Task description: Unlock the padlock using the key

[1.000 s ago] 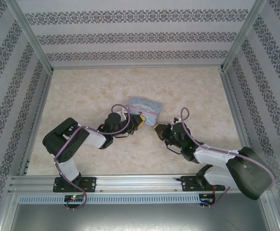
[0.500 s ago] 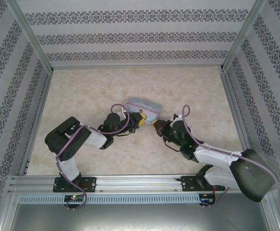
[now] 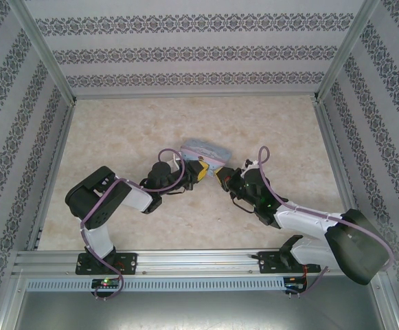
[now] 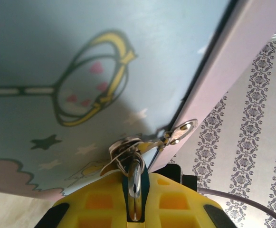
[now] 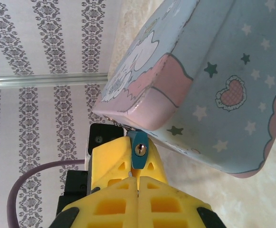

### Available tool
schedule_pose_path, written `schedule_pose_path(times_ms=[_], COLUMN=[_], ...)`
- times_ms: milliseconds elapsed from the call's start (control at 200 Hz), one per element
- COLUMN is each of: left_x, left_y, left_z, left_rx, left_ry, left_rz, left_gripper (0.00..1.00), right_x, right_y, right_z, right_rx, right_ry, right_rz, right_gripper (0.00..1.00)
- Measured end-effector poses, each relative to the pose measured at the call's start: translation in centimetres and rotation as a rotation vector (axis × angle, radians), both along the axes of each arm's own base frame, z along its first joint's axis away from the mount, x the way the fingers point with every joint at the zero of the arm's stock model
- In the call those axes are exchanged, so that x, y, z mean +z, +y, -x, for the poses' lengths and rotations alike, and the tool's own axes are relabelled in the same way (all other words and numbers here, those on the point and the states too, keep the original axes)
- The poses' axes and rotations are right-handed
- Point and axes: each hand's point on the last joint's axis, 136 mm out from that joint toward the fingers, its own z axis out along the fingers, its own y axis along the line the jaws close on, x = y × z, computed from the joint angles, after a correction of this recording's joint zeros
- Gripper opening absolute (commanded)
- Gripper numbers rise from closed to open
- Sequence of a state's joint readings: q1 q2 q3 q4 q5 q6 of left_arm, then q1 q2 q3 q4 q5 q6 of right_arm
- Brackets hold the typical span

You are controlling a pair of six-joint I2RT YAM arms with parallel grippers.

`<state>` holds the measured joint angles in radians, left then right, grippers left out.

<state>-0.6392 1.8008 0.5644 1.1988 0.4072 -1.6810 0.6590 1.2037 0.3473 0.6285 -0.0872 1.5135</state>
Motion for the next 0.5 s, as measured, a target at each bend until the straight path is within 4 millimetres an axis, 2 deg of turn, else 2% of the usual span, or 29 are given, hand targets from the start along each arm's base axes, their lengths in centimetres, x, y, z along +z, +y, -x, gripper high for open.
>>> schedule_pose_path(times_ms=[500], left_x=[-0.4], left_y=[0.2], left_z=[0.2], left_rx=[0.000], left_ry=[0.009], left_rz=[-0.006], left_gripper=[0.00], right_x=[-1.2], right_y=[0.1], right_z=[-0.3], right_rx=[-0.004], right_ry=[0.028], right_rz=[0.022], right_gripper=[0.00])
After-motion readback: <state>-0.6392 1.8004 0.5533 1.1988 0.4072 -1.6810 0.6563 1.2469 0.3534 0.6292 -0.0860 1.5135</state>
